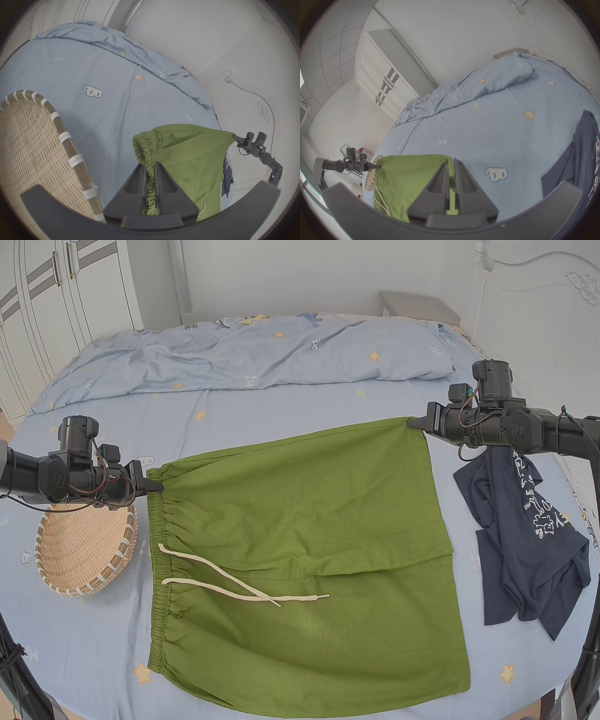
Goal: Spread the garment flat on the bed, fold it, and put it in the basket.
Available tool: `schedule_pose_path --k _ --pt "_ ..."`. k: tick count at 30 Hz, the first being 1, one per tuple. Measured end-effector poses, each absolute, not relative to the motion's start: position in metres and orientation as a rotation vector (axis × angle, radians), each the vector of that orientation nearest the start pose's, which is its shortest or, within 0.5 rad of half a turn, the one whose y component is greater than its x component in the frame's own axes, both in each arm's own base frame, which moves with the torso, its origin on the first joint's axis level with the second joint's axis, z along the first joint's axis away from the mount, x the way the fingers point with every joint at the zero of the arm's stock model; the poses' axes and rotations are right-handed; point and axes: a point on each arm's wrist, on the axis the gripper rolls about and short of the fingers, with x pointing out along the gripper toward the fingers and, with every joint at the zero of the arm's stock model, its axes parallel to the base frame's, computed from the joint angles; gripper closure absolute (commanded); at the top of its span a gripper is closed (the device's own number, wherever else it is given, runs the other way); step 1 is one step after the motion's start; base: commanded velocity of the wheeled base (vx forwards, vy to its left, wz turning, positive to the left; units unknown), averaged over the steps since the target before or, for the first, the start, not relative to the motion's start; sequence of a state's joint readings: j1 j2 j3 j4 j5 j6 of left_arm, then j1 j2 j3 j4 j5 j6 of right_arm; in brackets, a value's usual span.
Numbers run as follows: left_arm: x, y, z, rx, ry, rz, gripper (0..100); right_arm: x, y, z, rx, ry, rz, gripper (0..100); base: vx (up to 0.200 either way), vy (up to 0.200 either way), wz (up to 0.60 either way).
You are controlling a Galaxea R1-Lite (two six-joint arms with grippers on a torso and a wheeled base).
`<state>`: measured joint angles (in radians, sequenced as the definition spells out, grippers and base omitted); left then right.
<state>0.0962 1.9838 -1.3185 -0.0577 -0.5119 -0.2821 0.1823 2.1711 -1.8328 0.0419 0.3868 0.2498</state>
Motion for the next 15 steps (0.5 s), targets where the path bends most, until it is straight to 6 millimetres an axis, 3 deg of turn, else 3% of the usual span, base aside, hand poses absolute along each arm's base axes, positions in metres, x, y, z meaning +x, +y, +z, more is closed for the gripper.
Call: schedule_pose_path --k 10,11,15 --pt "0.39 0.028 0.162 -0.456 0.651 -0.313 100 0.45 0.088 0.21 0.286 0.482 0.498 100 0.0 0.0 0.0" --pt "0.391 0.028 0.161 -0.457 0.652 -0.313 0 0.451 0.088 0.209 0.286 0.487 0.497 0 0.0 0.0 0.0" --pt "0.394 0.029 0.159 -0.452 0.64 -0.311 0 0.453 0.089 0.205 0.287 0.494 0.497 0 0.0 0.0 0.0"
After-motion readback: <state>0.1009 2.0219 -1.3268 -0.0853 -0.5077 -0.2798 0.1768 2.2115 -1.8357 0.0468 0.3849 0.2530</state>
